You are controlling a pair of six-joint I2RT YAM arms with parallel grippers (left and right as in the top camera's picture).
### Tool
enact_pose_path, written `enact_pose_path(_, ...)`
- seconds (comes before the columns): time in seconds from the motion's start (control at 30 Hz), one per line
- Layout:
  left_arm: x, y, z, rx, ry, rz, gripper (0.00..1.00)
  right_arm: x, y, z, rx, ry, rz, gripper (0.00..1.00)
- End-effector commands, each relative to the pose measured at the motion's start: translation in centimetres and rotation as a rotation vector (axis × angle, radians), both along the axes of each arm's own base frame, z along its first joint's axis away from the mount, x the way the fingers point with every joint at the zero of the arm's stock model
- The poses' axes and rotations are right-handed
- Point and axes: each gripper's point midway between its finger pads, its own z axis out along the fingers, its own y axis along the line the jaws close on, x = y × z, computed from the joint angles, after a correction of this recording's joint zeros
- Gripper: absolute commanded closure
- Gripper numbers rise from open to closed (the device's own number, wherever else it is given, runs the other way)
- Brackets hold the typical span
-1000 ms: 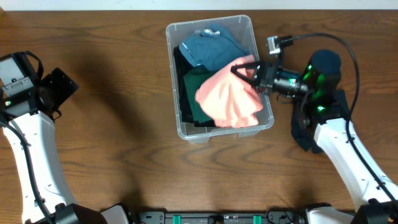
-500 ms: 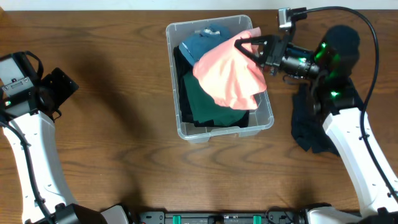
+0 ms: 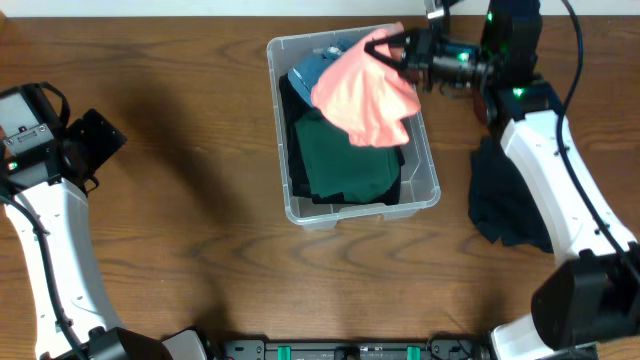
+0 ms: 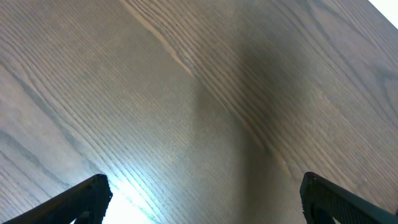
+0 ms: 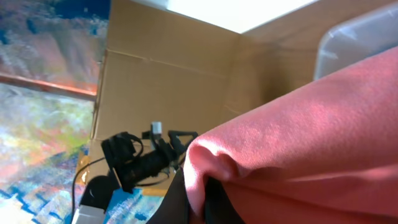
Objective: Pack container
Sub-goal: 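Lower the pink garment into the bin and drag it toward the far end, then lay the pink garment flat on top of the green garment in the bin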
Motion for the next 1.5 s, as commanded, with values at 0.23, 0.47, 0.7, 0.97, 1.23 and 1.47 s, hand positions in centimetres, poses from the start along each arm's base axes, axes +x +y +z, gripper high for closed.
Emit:
enact_pose_path(0.23, -0.1, 0.3, 0.8, 0.022, -0.012, -0.005, 0.02, -2.5, 3.5, 4.3, 0.015, -0.227, 0.213, 0.99)
enact_pose_path(0.47, -0.1, 0.3, 0.8, 0.022, -0.012, -0.005, 0.02, -1.5, 2.3, -2.4, -0.266, -0.184, 0.094, 0.98)
enact_pose_path(0.7, -0.1, 0.3, 0.8, 0.022, -0.012, -0.005, 0.02, -1.4, 1.8, -2.1, -0.535, -0.229, -0.01, 0.99)
enact_pose_path(0.97, -0.1, 0.3, 0.8, 0.022, -0.012, -0.005, 0.02, -4.6, 6.5, 2.0, -0.323, -0.171, 0.103, 0.99)
enact_pose_path(1.23, -0.1, 0.3, 0.8, 0.022, -0.012, -0.005, 0.02, -6.7, 8.8, 6.3, -0.117, -0.211, 0.241, 0.99)
enact_pose_path(1.47, -0.1, 0.3, 0.8, 0.022, -0.012, -0.005, 0.02, -5.0, 7.8, 3.4, -0.171, -0.172, 0.181, 0.99)
